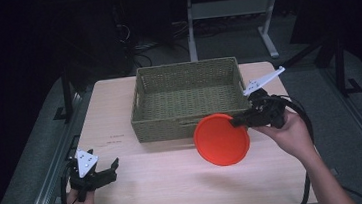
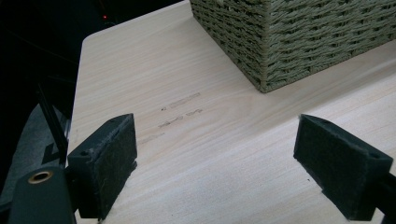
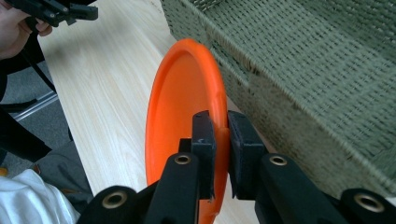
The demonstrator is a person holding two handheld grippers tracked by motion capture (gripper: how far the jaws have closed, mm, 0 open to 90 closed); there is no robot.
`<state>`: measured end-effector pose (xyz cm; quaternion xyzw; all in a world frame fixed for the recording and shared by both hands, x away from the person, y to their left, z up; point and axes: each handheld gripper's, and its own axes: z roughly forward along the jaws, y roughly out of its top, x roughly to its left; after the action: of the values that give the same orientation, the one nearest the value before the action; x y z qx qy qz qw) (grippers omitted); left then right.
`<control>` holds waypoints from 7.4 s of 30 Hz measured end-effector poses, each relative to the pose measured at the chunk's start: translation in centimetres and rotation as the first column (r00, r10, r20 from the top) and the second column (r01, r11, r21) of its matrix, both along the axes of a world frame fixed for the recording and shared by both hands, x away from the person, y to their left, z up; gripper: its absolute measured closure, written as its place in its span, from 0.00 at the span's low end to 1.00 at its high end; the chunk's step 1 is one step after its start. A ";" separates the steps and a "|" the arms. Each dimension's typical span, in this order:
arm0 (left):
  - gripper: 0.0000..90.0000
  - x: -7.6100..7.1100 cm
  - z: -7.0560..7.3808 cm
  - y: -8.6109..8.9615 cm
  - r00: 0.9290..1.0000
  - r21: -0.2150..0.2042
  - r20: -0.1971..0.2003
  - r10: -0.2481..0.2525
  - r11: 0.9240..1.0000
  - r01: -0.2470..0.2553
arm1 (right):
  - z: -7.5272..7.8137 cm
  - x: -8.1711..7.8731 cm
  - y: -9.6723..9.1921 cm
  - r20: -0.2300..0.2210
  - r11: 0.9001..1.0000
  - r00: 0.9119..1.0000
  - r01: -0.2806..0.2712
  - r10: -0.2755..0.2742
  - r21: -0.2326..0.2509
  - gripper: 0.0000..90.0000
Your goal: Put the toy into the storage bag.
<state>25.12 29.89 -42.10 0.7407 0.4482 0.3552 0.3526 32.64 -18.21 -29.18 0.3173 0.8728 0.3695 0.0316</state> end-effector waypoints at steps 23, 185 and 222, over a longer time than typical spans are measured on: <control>0.14 0.0 0.0 0.1 1.000 0.002 -0.006 0.000 1.000 0.000 | 4.2 1.9 1.6 0.025 0.999 0.999 -0.021 0.022 -0.049 0.91; 0.14 0.0 0.0 -0.1 1.000 -0.001 -0.008 -0.018 1.000 0.018 | -0.3 17.7 3.8 -0.069 0.943 0.946 0.307 -0.318 -0.131 0.91; 0.14 0.0 0.0 -0.2 1.000 -0.005 -0.009 -0.019 1.000 0.019 | -5.3 18.4 3.5 -0.158 0.924 0.918 0.334 -0.364 -0.186 0.77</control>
<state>25.15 29.72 -42.11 0.7456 0.4435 0.3476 0.3557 51.08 -14.71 -34.51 0.4985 0.8270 0.2570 0.0384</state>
